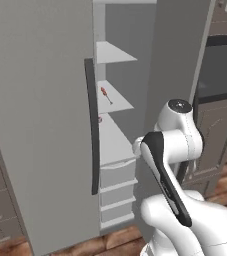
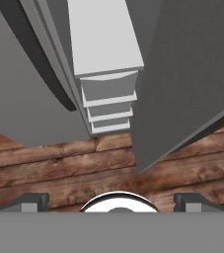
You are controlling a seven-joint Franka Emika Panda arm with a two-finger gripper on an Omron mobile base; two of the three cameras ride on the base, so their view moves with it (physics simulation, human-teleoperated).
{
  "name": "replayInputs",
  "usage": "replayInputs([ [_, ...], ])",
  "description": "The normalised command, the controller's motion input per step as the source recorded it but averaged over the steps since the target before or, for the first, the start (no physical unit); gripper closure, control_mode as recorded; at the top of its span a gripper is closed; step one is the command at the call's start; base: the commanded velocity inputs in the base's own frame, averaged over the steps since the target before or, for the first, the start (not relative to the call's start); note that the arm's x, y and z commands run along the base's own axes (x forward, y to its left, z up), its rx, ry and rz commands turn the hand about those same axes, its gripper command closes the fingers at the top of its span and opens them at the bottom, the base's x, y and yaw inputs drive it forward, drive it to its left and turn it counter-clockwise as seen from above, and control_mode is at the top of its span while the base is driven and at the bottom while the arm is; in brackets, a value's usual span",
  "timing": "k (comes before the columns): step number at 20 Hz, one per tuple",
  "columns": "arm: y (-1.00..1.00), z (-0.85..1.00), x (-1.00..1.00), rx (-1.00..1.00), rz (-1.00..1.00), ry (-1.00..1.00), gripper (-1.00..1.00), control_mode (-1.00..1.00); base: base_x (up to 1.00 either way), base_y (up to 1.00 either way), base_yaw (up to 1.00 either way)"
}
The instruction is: Store the kebab skewer in the freezer for long-term storage. Close the freezer door after placing the cooked food.
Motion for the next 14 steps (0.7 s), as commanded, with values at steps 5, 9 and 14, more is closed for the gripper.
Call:
replayInputs([
  [5, 0.0, 0.0, 0.0, 0.0, 0.0, 0.0, -1.0, 1.0, -0.01, -0.37, 0.12],
  [9, 0.0, 0.0, 0.0, 0.0, 0.0, 0.0, -1.0, 1.0, -0.01, -0.41, 0.12],
  [14, 0.0, 0.0, 0.0, 0.0, 0.0, 0.0, -1.0, 1.0, -0.15, -0.21, 0.05],
])
